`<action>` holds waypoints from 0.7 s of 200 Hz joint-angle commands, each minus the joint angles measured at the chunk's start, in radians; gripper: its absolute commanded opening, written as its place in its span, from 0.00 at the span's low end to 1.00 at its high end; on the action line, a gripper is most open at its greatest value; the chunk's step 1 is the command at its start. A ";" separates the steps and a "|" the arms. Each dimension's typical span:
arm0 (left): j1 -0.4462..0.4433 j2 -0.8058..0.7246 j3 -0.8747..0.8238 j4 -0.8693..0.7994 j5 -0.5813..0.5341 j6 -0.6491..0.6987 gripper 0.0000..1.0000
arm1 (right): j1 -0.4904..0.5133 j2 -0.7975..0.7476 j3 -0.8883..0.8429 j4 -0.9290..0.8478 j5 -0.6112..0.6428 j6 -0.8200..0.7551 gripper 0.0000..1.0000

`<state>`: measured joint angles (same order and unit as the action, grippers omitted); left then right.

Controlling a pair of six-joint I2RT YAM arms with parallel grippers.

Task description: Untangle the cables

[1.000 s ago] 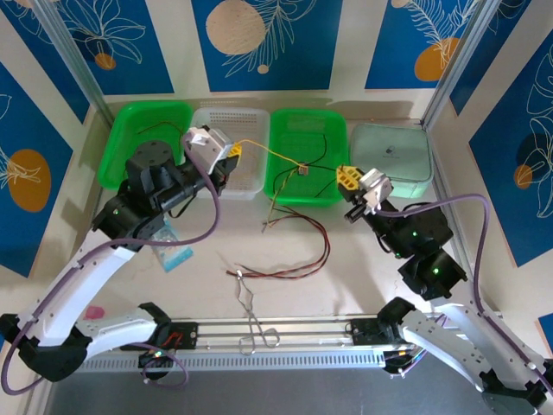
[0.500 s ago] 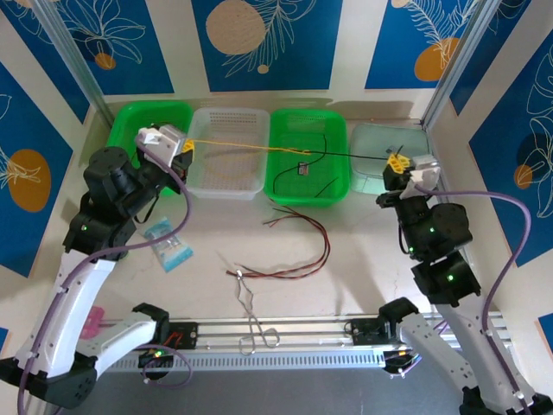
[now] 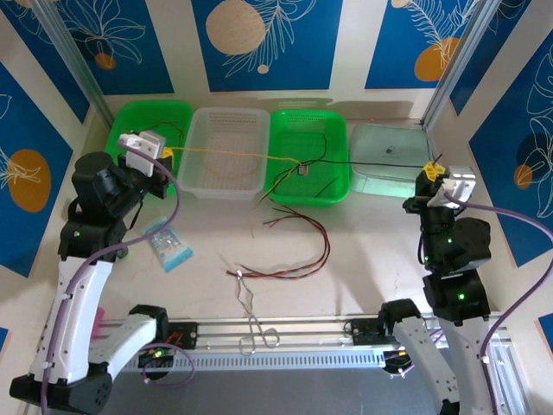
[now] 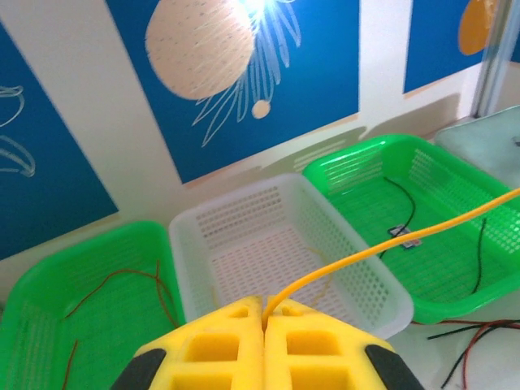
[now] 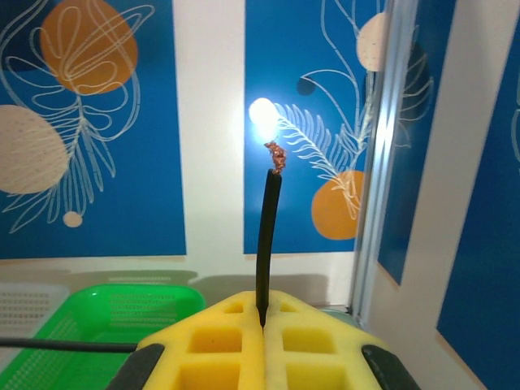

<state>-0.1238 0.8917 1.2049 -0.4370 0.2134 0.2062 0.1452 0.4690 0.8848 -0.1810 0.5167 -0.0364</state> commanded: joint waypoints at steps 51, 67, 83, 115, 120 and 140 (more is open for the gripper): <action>0.099 -0.018 -0.060 0.039 -0.096 -0.131 0.00 | -0.107 -0.025 0.042 -0.017 0.120 0.040 0.00; 0.108 -0.029 -0.082 0.066 -0.117 -0.142 0.00 | -0.129 -0.024 0.045 -0.015 0.136 0.048 0.00; 0.109 -0.052 -0.107 0.114 -0.140 -0.157 0.00 | -0.146 -0.024 0.046 -0.015 0.144 0.051 0.00; 0.110 -0.082 -0.133 0.175 -0.098 -0.179 0.00 | -0.176 -0.023 0.046 -0.031 0.101 0.085 0.00; 0.110 -0.082 -0.132 0.177 -0.087 -0.184 0.00 | -0.179 -0.023 0.046 -0.032 0.089 0.095 0.00; 0.110 -0.082 -0.130 0.186 -0.049 -0.201 0.00 | -0.184 -0.021 0.048 -0.023 0.037 0.124 0.00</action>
<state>-0.0261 0.8196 1.0767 -0.3161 0.1154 0.0475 -0.0307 0.4587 0.8982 -0.2256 0.6041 0.0360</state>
